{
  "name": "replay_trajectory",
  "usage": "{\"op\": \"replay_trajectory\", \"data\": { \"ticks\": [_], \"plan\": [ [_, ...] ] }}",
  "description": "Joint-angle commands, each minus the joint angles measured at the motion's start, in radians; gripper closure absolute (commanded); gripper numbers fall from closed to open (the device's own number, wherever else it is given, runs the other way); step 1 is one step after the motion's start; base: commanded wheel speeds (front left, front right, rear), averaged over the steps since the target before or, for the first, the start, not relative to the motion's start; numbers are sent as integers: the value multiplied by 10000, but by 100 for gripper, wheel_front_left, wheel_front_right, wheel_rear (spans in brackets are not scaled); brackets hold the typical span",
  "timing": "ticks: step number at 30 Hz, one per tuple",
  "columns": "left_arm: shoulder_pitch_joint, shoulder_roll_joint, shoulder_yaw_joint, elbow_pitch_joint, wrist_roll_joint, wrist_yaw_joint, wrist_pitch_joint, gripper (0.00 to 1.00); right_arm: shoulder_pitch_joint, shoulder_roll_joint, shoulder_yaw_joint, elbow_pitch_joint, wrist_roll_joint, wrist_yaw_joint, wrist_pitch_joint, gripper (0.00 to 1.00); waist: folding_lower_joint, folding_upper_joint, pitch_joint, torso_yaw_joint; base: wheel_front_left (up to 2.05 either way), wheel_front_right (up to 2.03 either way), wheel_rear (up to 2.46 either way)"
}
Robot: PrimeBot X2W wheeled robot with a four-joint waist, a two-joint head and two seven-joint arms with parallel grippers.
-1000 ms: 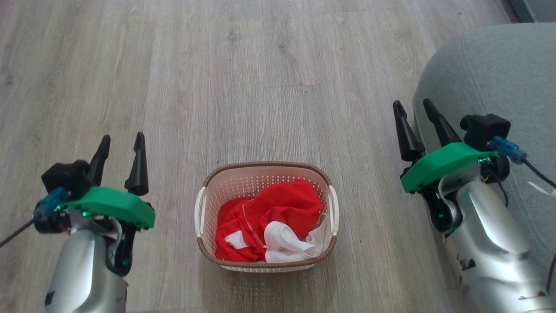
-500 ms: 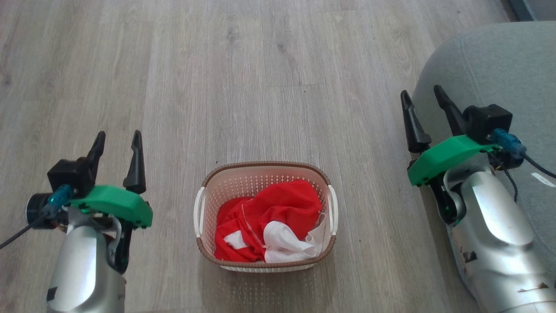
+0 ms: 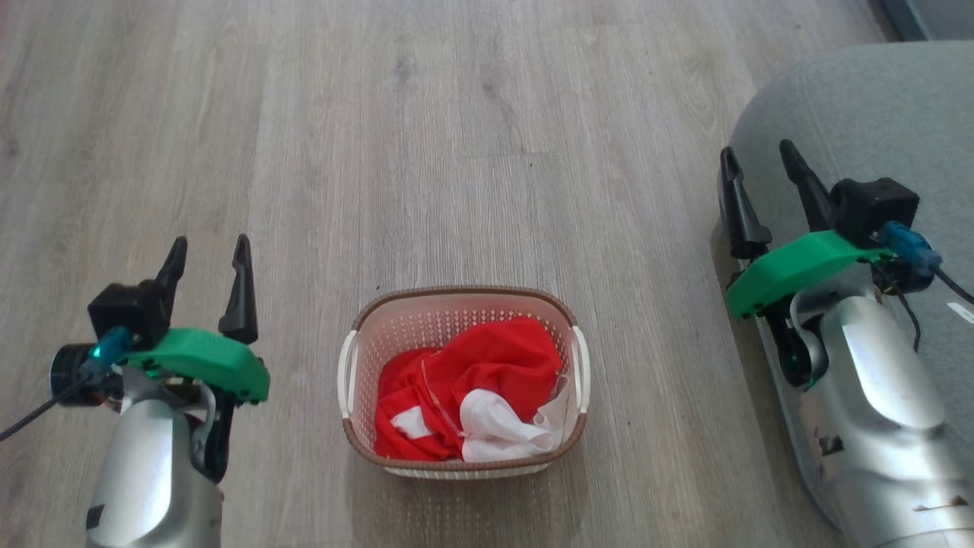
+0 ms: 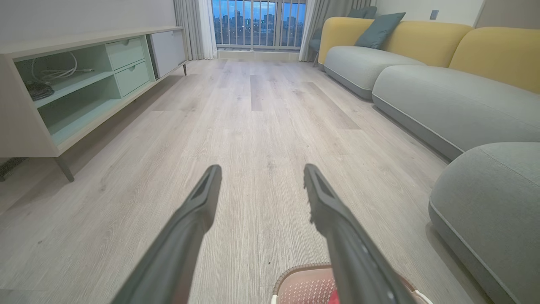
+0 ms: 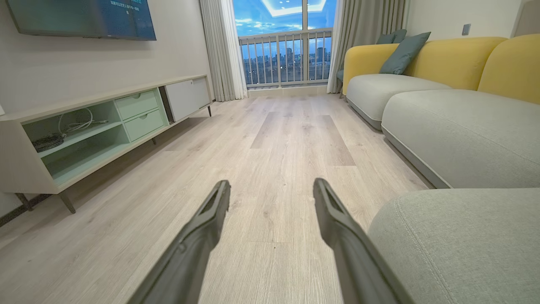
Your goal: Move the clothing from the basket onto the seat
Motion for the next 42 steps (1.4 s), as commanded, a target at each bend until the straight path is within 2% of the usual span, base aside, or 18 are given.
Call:
{"op": "replay_trajectory", "data": {
  "ticks": [1, 8, 18, 26, 33, 42],
  "plan": [
    [-282, 142, 163, -354, 43, -12, -126, 0, -210, 141, 143, -458, -123, -2, -93, 0, 1, 0, 185, -26, 0, 0, 0],
    [-644, 69, -251, -476, -265, -12, -126, 0, -689, 238, 71, -1111, -220, -2, -93, 0, 1, 0, 1306, -160, 0, 0, 0],
    [-1689, -60, -1207, -424, -748, -12, -126, 0, -1694, 400, -225, -2459, -597, -2, -93, 0, 1, 0, 4003, -356, 0, 0, 0],
    [-2833, -109, -2329, -30, -1143, -12, -126, 0, -2597, 447, -456, -3191, -1004, -2, -93, 0, 1, 0, 6119, -392, 0, 0, 0],
    [-4044, -140, -3470, 1459, -1439, -12, -126, 0, -2989, 382, -506, -3419, -1218, -2, -93, 0, 1, 0, 7214, -503, 0, 0, 0],
    [-5676, -152, -5495, 4094, -2027, -12, -126, 0, -2900, 403, -431, -3535, -1350, -2, -93, 0, 1, 0, 7737, -728, 0, 0, 0]
  ]
}}
